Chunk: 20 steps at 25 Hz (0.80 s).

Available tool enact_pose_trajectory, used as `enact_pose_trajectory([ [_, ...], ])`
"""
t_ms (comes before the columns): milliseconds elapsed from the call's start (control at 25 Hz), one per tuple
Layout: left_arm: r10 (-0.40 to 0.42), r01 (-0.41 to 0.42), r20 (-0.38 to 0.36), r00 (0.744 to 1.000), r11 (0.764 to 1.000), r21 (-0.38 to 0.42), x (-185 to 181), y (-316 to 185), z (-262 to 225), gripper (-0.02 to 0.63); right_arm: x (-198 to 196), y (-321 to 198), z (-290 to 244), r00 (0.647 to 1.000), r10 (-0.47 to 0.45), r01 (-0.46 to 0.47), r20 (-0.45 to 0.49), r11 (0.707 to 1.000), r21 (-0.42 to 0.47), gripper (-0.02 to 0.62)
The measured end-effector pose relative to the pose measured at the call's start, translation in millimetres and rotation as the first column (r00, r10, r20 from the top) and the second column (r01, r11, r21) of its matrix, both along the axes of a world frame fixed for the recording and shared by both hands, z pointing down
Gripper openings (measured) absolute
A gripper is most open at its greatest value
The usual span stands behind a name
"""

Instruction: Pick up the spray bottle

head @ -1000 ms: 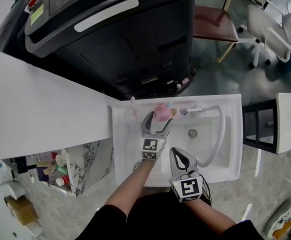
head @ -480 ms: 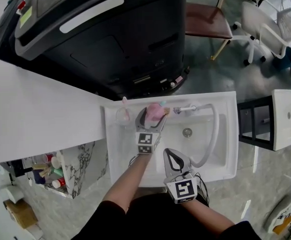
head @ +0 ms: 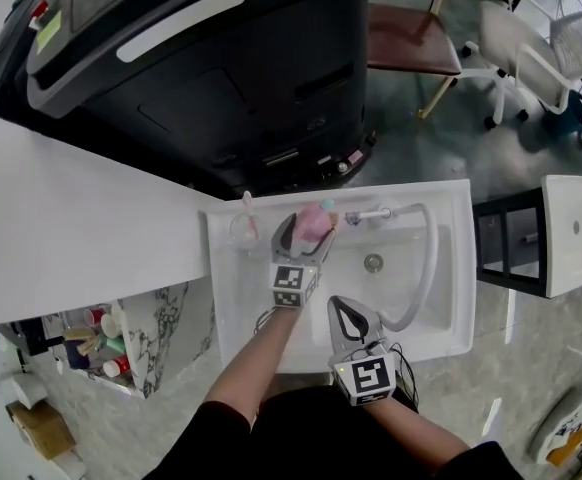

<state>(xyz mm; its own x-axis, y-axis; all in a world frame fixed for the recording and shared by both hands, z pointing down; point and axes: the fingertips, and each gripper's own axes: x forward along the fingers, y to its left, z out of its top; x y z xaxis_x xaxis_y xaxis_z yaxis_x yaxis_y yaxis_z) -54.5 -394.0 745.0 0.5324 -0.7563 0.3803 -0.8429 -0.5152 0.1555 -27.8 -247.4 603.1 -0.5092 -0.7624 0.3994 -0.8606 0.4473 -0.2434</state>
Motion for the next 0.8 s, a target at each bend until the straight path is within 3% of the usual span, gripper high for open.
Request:
enact_pose_trajectory([
  [600, -0.025, 0.024, 0.016, 1.000, 0.999, 0.036, -32.4, 59.8, -34.6, 0.387, -3.4, 26.1, 4.9, 1.000, 0.010, -0.010, -0.026, 1.000, 0.000, -0.002],
  [800, -0.064, 0.064, -0.021, 0.998, 0.998, 0.026, -48.5, 102.7, -58.2, 0.385, -4.2, 49.9, 0.9, 0.999, 0.025, -0.024, -0.030, 1.000, 0.006, -0.002],
])
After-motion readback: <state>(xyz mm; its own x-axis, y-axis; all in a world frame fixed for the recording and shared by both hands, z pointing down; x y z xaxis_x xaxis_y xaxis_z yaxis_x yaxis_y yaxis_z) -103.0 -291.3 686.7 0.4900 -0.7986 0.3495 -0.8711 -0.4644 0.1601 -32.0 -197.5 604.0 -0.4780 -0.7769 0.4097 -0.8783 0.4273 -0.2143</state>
